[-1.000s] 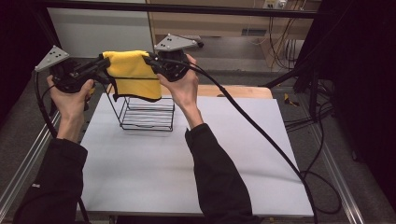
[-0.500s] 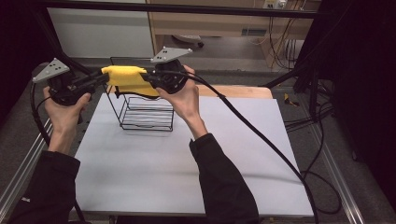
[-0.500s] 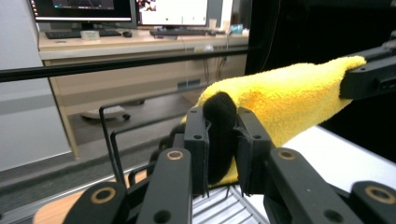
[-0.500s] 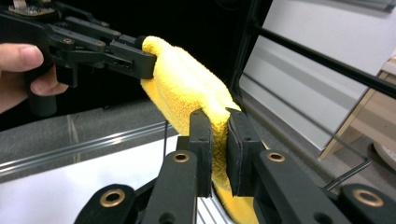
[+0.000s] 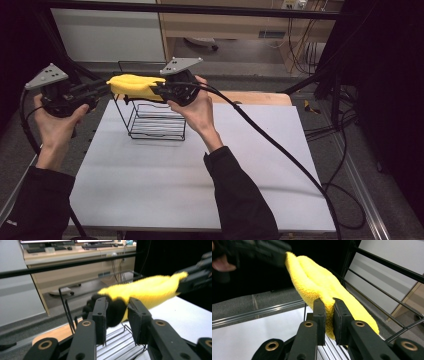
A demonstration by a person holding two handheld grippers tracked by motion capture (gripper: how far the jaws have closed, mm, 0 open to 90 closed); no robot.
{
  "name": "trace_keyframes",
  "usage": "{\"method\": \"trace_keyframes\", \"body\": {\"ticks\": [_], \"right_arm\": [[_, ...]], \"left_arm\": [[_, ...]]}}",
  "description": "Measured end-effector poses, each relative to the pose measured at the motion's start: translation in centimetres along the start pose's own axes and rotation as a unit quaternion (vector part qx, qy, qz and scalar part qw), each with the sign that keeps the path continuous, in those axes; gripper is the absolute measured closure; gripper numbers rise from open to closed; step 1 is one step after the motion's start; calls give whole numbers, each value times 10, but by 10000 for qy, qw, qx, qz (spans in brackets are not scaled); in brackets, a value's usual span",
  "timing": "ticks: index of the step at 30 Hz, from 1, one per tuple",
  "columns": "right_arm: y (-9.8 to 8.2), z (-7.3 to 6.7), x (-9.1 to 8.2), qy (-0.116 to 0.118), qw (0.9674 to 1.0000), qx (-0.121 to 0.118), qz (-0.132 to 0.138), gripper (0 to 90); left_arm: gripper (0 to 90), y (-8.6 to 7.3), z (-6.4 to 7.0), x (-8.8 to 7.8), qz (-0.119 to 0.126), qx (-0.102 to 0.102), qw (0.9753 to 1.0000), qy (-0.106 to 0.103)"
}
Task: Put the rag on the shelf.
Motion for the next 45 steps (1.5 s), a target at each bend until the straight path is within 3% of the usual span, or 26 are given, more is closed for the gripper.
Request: {"method": "trace_keyframes", "body": {"ticks": [5,11,16,20,25,28,29,33,38,40,45], "right_arm": [[-4,-1,3,-20,10000,-56,-35,819],[-7,-3,4,5,9999,-95,-66,813],[-14,-5,5,73,9997,-168,-132,801],[-19,-6,5,116,9996,-200,-192,783],[-21,-7,6,144,9995,-181,-215,757],[-22,-9,7,203,9994,-162,-228,691],[-19,-11,5,268,9995,-91,-150,632],[-13,-12,3,316,9995,35,50,590],[-15,-10,5,364,9987,343,22,675],[-24,-8,9,335,9980,502,-198,814],[-41,-1,16,163,9963,687,-483,900]], "left_arm": [[731,19,-4,-10,253,-112,9995,148],[814,21,4,9,-82,-78,9999,60],[886,15,8,32,-452,-92,9989,-100],[896,-2,12,41,-893,-57,9957,-255],[897,-13,13,40,-1020,-8,9943,-298],[897,-18,11,38,-1038,-12,9942,-292],[898,-19,10,37,-1043,-7,9941,-288],[898,-24,11,38,-1049,19,9941,-286],[897,-37,12,42,-1122,46,9933,-268],[898,-42,11,45,-1153,39,9930,-258],[897,-49,10,48,-1155,38,9930,-231]]}}
Point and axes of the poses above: each handheld gripper's, and its own axes: x roughly forward along the jaws, y roughly out of its top, z roughly to its right, the point moved 8 cm from there along x, roughly forward along the jaws, and after that the axes turned 4 degrees about x, right-handed, at the moved point
